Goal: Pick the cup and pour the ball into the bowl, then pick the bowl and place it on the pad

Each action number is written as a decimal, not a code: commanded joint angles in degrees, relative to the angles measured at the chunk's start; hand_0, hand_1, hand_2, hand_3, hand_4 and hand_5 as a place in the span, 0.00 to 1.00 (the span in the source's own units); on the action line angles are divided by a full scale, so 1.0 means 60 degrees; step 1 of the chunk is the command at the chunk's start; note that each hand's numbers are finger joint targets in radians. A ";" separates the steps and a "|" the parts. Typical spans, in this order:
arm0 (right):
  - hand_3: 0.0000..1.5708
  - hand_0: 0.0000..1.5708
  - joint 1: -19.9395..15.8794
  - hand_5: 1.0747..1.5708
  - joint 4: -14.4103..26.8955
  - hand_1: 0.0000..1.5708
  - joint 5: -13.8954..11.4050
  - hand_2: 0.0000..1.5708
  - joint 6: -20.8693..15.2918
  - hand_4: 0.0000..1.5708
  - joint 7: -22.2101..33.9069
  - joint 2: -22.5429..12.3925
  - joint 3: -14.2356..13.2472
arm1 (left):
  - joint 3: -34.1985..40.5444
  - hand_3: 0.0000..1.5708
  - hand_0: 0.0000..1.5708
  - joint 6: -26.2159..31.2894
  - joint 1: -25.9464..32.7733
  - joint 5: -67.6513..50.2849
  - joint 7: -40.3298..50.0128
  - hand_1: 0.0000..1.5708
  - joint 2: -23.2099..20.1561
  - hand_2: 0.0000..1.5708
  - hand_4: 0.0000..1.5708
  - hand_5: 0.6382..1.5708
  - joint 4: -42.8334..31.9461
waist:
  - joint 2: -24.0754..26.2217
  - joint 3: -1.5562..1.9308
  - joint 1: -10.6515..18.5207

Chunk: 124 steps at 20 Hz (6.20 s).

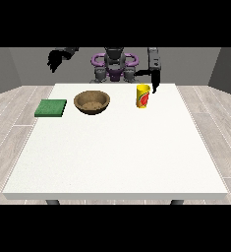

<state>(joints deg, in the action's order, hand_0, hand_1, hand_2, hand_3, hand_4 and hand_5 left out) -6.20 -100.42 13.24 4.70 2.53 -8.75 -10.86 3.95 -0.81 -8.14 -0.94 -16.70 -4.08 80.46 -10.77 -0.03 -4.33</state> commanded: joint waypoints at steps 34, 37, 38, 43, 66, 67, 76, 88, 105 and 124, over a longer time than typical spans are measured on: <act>0.18 0.00 -0.0578 0.99 0.3702 0.00 0.1824 0.00 0.2076 0.41 0.0438 -0.2276 -0.2127 | -0.1422 1.00 0.83 -0.4724 -0.3370 0.4073 -0.0715 0.83 0.0494 1.00 0.89 0.91 -0.6453 | 0.2255 0.0043 -0.0127; 0.15 0.00 -0.0215 0.99 0.3682 0.00 0.1464 0.00 0.2125 0.41 0.0211 -0.1887 -0.1711 | -0.2368 1.00 0.86 -0.5768 -0.3771 0.5894 0.0303 0.86 -0.0056 1.00 0.90 0.97 -0.6966 | 0.2488 0.0084 -0.0349; 0.11 0.00 -0.0378 0.98 0.4040 0.00 0.1604 0.00 0.2281 0.41 -0.0025 -0.2109 -0.2003 | -0.2622 1.00 0.87 -0.5954 -0.4095 0.6339 0.0711 0.87 0.0002 1.00 0.92 0.96 -0.7079 | 0.2140 0.0073 -0.0307; 0.06 0.00 -0.0485 0.98 0.4768 0.00 0.1790 0.00 0.2658 0.43 -0.0145 -0.2439 -0.2279 | -0.3362 1.00 0.87 -0.5837 -0.5526 0.7962 0.3388 0.87 0.0394 1.00 0.92 0.96 -0.7724 | 0.2181 0.0026 -0.0349; 0.21 0.00 -0.1937 0.96 0.5999 0.00 0.1068 0.00 0.2278 0.44 -0.0623 -0.1732 -0.1416 | -0.7913 0.99 0.16 -0.0624 -0.8340 1.2719 0.8791 0.16 0.0680 0.79 0.69 1.00 -0.7469 | 0.2235 0.0008 -0.0922; 0.21 0.00 -0.1820 0.96 0.6264 0.00 0.1273 0.00 0.2872 0.44 -0.0675 -0.2120 -0.1586 | -0.8191 1.00 0.21 -0.0236 -0.8075 1.2698 0.8925 0.21 0.0680 0.81 0.69 1.00 -0.7181 | 0.2274 0.0011 -0.1006; 0.11 0.00 -0.1125 0.96 0.5954 0.00 0.1109 0.00 0.2142 0.45 -0.0647 -0.1917 -0.1733 | -0.6167 0.98 0.48 -0.1930 -0.7489 1.1782 0.8112 0.48 -0.0169 1.00 0.70 0.98 -0.5877 | 0.2783 -0.0010 0.0049; 0.00 0.00 -0.1166 0.97 0.5922 0.00 0.0682 0.00 0.0815 0.50 -0.0479 -0.1465 -0.1739 | -0.0041 0.00 0.00 -0.1799 -0.6824 0.3641 0.5242 0.00 -0.0289 0.00 0.70 1.00 -0.2775 | 0.2705 -0.0127 0.1914; 0.00 0.00 -0.2245 0.98 0.8043 0.00 0.0382 0.00 0.0068 0.41 -0.2934 0.0032 -0.1503 | 0.3143 0.00 0.00 0.2899 -0.6410 -0.1058 0.4251 0.00 -0.3575 0.00 0.62 0.98 -0.2537 | 0.0476 0.0009 0.2188; 0.00 0.00 -0.3789 0.95 1.1560 0.00 0.0276 0.00 0.0238 0.29 -0.5550 -0.0150 -0.1734 | 0.3693 0.00 0.00 0.3493 -0.5929 -0.2709 0.5260 0.00 -0.4962 0.00 0.65 0.97 -0.0961 | -0.0470 0.0018 0.2483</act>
<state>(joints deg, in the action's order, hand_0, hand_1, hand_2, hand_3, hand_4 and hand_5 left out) -25.60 -35.27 14.67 6.49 -29.42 -9.95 -20.78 25.49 19.66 -41.80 -14.86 12.55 -31.97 73.17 -10.70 -0.57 9.06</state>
